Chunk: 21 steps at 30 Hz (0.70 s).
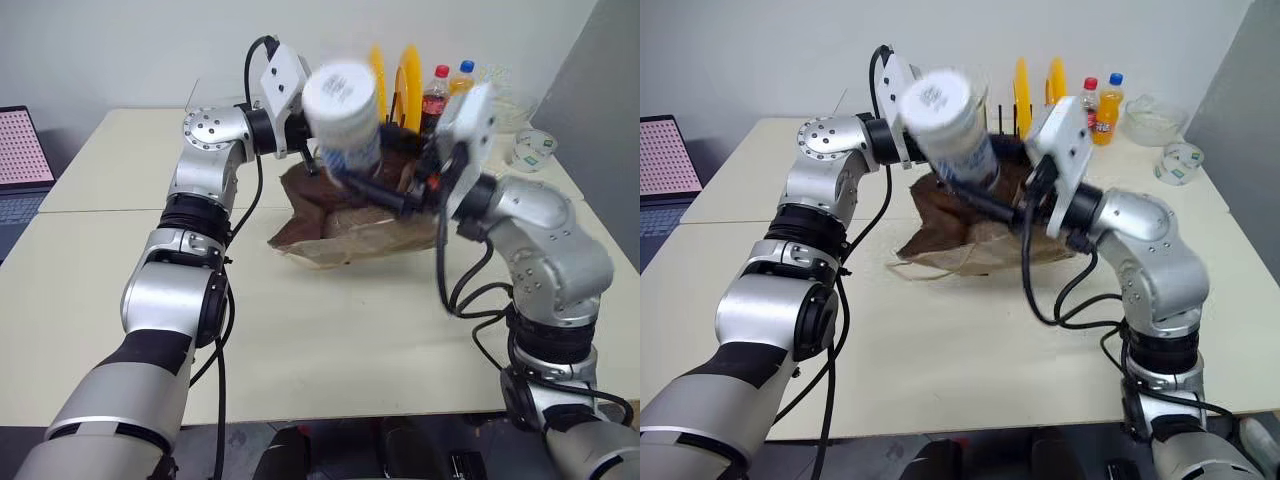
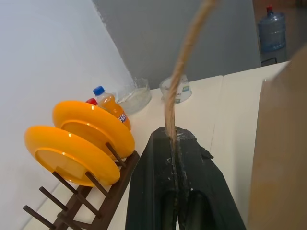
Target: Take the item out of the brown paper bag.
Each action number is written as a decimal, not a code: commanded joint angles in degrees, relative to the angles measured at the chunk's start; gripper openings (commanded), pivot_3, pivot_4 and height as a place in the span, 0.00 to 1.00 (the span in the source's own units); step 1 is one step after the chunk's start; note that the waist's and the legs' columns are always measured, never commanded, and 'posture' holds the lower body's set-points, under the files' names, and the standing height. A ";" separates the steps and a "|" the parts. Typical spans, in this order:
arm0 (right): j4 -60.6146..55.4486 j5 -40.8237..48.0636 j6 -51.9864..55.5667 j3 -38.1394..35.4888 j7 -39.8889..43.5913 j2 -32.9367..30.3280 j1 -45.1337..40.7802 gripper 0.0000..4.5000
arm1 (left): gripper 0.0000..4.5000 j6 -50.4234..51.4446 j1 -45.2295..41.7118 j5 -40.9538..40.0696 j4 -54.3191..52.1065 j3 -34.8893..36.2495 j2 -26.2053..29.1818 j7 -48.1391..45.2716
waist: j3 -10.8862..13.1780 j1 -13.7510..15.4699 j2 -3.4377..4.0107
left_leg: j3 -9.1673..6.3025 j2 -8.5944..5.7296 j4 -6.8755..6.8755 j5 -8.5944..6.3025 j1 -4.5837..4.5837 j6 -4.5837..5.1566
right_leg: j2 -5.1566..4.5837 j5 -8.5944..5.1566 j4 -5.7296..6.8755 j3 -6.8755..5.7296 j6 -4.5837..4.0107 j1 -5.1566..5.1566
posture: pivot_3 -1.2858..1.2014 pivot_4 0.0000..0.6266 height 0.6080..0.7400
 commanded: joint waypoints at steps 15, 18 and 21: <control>-4.58 23.86 3.59 -16.96 -22.71 1.39 -0.41 0.68 | 0.00 -0.78 -2.24 0.43 -0.93 0.82 0.89 0.31 | 0.00 -0.08 0.01 | 0.07 0.00 -0.03 0.00 -0.01 0.01 | 0.00 0.00 0.11 0.04 0.00 -0.08 | 0.52 0.24 1.00; -5.13 27.01 3.77 -17.90 -25.03 0.21 1.14 0.68 | 0.00 -0.91 -2.50 0.70 -0.65 0.99 1.01 0.27 | 0.00 -0.13 0.01 | 0.17 0.01 -0.03 -0.01 -0.01 0.02 | 0.00 0.00 0.26 0.11 0.00 -0.17 | 0.52 0.24 1.00; -5.75 24.42 2.69 -16.58 -25.38 -3.94 3.89 0.68 | 0.00 -0.99 -2.61 0.85 -0.59 1.07 1.03 0.17 | 0.00 -0.06 0.01 | 0.19 0.00 -0.01 -0.01 -0.01 0.03 | 0.00 0.00 0.33 0.13 0.00 -0.21 | 0.52 0.24 1.00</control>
